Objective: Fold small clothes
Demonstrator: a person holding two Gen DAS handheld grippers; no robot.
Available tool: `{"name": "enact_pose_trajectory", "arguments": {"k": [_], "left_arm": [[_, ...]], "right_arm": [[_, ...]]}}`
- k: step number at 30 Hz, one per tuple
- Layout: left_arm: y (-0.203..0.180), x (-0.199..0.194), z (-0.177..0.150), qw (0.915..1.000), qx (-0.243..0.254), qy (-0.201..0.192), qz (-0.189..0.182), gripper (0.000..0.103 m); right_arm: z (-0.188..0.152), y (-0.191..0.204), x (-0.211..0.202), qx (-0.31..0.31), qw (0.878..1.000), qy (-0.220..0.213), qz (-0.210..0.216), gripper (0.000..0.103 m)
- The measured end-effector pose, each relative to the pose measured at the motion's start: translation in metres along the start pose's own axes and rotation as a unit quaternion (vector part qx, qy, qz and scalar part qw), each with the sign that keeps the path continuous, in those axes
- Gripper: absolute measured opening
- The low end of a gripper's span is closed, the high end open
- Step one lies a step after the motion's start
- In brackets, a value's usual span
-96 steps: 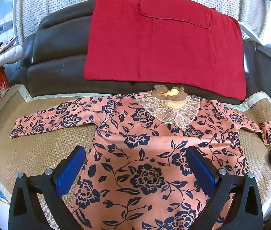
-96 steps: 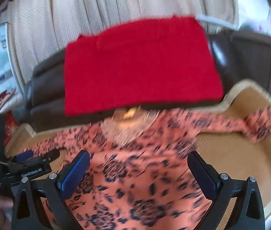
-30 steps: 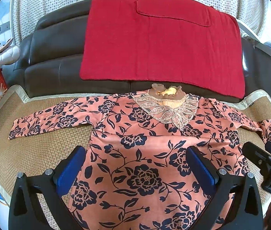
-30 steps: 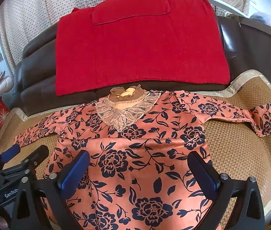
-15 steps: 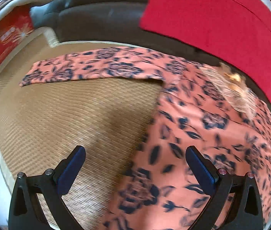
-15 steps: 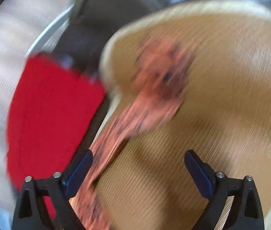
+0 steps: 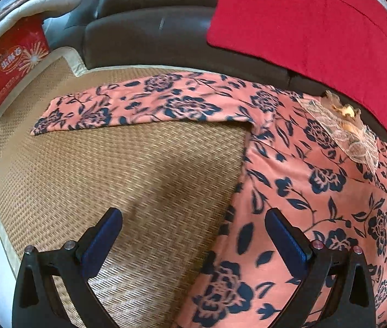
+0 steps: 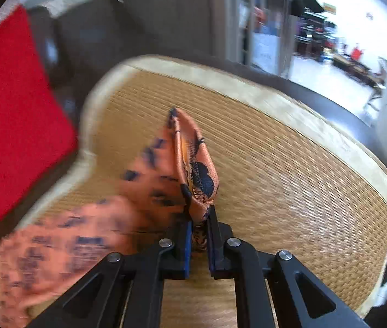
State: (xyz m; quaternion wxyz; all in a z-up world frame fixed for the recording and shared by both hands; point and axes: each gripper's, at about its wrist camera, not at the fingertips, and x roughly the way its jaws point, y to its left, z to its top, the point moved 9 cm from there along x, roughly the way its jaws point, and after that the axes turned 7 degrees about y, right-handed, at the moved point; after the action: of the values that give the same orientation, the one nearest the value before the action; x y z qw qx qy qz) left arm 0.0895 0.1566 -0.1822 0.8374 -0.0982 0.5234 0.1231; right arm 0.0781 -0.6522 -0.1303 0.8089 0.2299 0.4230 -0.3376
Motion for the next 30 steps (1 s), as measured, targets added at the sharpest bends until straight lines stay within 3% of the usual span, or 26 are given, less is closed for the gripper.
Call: {"name": "enact_pose_trajectory", "arguments": {"k": [3, 5, 7, 11, 12, 14, 16, 17, 18, 19, 22, 24, 26, 28, 29, 30], "left_arm": [[0.022, -0.006, 0.004, 0.9997, -0.016, -0.018, -0.003, 0.103], [0.039, -0.011, 0.006, 0.9992, -0.03, -0.027, 0.0, 0.103], [0.058, -0.014, 0.006, 0.9984, -0.046, -0.032, 0.001, 0.103], [0.102, -0.021, 0.001, 0.9958, -0.082, -0.038, 0.01, 0.103], [0.11, -0.021, 0.0, 0.9954, -0.087, -0.038, 0.011, 0.103], [0.125, -0.023, 0.0, 0.9947, -0.094, -0.04, 0.017, 0.103], [0.137, -0.025, 0.003, 0.9937, -0.102, -0.044, 0.017, 0.103], [0.14, -0.026, 0.005, 0.9932, -0.107, -0.044, 0.013, 0.103], [0.144, -0.026, 0.006, 0.9925, -0.114, -0.043, 0.007, 0.103], [0.146, -0.025, 0.008, 0.9919, -0.12, -0.042, 0.0, 0.103], [0.149, -0.016, 0.018, 0.9911, -0.127, -0.033, -0.018, 0.103], [0.15, -0.007, 0.024, 0.9908, -0.13, -0.026, -0.028, 0.103], [0.152, 0.004, 0.03, 0.9877, -0.15, -0.008, -0.043, 0.103], [0.153, 0.011, 0.035, 0.9831, -0.173, 0.007, -0.061, 0.103], [0.155, 0.011, 0.037, 0.9805, -0.186, 0.009, -0.062, 0.103], [0.156, 0.008, 0.039, 0.978, -0.196, 0.007, -0.071, 0.103]], "right_arm": [[0.007, 0.065, -0.06, -0.048, 0.996, -0.029, 0.068, 0.01], [0.001, 0.13, -0.113, -0.081, 0.987, -0.045, 0.133, 0.01], [-0.016, 0.199, -0.171, -0.107, 0.97, -0.056, 0.213, 0.01], [-0.092, 0.339, -0.282, -0.153, 0.913, -0.05, 0.374, 0.01], [-0.108, 0.357, -0.293, -0.153, 0.904, -0.041, 0.396, 0.014], [-0.172, 0.405, -0.31, -0.158, 0.875, 0.01, 0.457, 0.02], [-0.228, 0.44, -0.298, -0.19, 0.856, 0.068, 0.476, 0.061], [-0.256, 0.452, -0.285, -0.21, 0.852, 0.089, 0.472, 0.099], [-0.277, 0.456, -0.27, -0.22, 0.857, 0.1, 0.456, 0.102], [-0.302, 0.453, -0.246, -0.228, 0.869, 0.115, 0.424, 0.102], [-0.346, 0.424, -0.204, -0.238, 0.863, 0.175, 0.41, 0.101], [-0.337, 0.414, -0.19, -0.235, 0.867, 0.181, 0.4, 0.101], [-0.292, 0.421, -0.17, -0.214, 0.863, 0.184, 0.42, 0.101], [-0.243, 0.415, -0.157, -0.175, 0.862, 0.158, 0.449, 0.102], [-0.228, 0.409, -0.137, -0.157, 0.878, 0.143, 0.429, 0.103], [-0.226, 0.399, -0.103, -0.149, 0.905, 0.17, 0.361, 0.102]]}}
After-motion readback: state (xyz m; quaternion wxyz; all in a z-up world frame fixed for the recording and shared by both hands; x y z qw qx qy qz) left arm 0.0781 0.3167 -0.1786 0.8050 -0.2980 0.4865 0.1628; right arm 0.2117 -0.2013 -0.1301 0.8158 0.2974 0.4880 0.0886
